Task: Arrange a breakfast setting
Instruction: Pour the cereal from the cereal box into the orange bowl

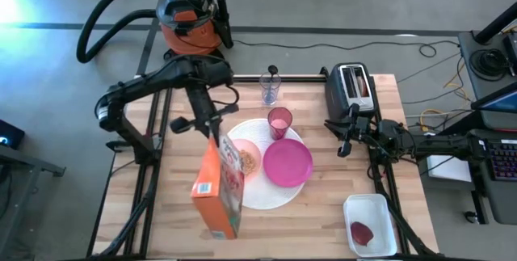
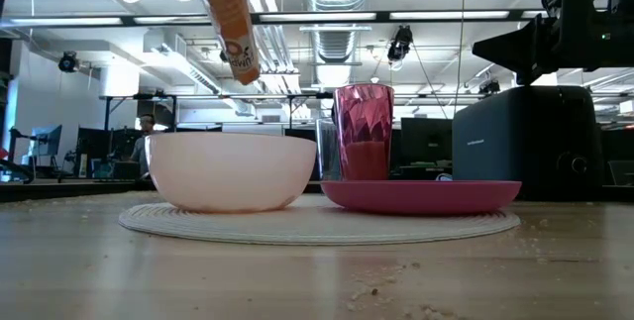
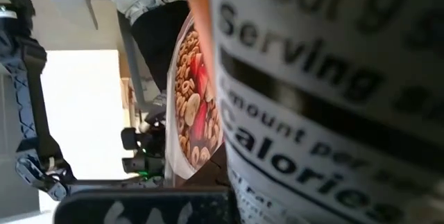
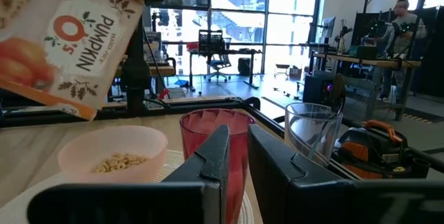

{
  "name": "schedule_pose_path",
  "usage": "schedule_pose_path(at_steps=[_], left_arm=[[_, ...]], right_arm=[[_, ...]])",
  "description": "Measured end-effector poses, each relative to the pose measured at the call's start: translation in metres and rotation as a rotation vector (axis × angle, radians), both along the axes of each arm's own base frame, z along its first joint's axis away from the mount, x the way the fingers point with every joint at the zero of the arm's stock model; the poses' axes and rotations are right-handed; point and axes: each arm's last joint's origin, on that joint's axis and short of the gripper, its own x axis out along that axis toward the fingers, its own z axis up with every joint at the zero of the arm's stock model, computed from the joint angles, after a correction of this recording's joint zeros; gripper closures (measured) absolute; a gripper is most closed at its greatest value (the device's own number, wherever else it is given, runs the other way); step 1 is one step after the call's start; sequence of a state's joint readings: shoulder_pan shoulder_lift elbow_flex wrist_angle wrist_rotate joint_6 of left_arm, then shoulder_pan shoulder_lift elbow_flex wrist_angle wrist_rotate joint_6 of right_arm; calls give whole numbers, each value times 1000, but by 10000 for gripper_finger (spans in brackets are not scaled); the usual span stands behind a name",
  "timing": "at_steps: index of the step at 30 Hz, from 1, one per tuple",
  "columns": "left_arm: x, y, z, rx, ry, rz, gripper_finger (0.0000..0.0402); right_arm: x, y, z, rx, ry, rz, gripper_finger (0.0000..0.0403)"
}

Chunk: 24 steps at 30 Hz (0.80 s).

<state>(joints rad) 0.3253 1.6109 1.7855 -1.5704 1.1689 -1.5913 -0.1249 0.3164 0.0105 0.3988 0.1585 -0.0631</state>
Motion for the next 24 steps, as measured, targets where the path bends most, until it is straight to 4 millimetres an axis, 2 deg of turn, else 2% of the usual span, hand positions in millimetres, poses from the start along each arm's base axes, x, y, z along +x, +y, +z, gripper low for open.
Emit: schedule_pose_path(at_steps=[8, 24], left_arm=[[9, 11, -13, -52, 63, 34, 402], [13, 16, -25, -118, 193, 81, 402]], right_arm=[[0, 0, 0, 0, 1, 0, 360], [0, 0, 0, 0, 3, 0, 360]])
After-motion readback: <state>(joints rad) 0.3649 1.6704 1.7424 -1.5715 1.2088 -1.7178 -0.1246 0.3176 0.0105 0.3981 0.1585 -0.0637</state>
